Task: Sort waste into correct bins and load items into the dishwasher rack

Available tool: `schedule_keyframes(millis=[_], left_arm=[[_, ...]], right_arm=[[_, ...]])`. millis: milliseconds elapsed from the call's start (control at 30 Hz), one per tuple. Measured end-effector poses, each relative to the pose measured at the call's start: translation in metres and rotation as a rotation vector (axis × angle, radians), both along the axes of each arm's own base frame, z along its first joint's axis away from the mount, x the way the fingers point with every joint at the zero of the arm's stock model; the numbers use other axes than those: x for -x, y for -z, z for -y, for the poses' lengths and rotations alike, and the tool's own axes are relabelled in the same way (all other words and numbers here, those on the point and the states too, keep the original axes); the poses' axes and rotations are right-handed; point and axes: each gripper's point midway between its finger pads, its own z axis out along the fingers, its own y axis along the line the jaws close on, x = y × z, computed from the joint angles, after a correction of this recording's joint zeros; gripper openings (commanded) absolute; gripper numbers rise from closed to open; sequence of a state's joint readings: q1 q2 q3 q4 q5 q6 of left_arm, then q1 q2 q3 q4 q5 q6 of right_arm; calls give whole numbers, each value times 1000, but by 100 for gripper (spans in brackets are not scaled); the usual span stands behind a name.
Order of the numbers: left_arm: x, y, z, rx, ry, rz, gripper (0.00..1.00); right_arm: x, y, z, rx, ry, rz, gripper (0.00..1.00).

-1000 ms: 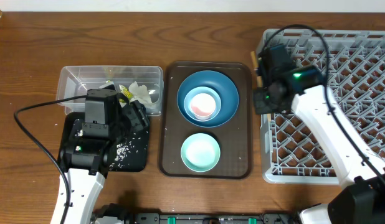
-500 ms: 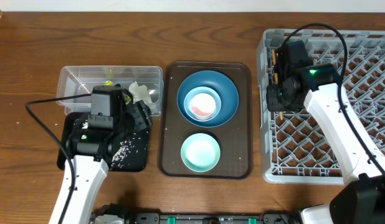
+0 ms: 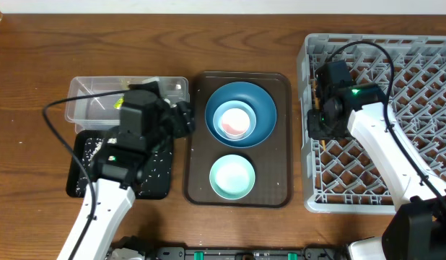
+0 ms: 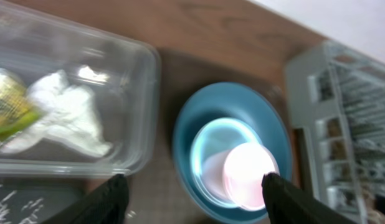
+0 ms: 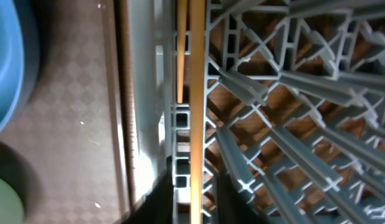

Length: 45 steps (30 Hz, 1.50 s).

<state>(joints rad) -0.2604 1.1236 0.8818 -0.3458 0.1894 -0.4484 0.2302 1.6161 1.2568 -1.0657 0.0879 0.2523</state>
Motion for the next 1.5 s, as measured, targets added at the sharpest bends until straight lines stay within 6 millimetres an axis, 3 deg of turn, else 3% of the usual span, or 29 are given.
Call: schedule_keyframes(millis=[167,333,533,633,833,1067,1300,1500], left_arm=[[-15,2,25,16,56,36,72],[-22,30,36,-3,75,-55,71],[-39,39,59,-15,111,-95,60],[-38,46,70,-26,140,-113,60],[-26,84,86,-68,187,-221,57],[-12,114,87,-118,205,-322,53],[-10,125,83,-148,193,-350,32],[-10,125,82,-148,193,-351,22]], right_arm=[[-1,1,-1,-3,1,5,38],[-3,0,-1,-4,1,12,39],[-4,0,-3,-13,-1,17,39],[-4,0,-3,-15,-1,17,39],[-4,0,-3,-17,-1,17,39],[-4,0,-3,-17,-1,16,39],[-4,0,-3,-17,-1,16,39],[-4,0,-3,-16,-1,14,41]])
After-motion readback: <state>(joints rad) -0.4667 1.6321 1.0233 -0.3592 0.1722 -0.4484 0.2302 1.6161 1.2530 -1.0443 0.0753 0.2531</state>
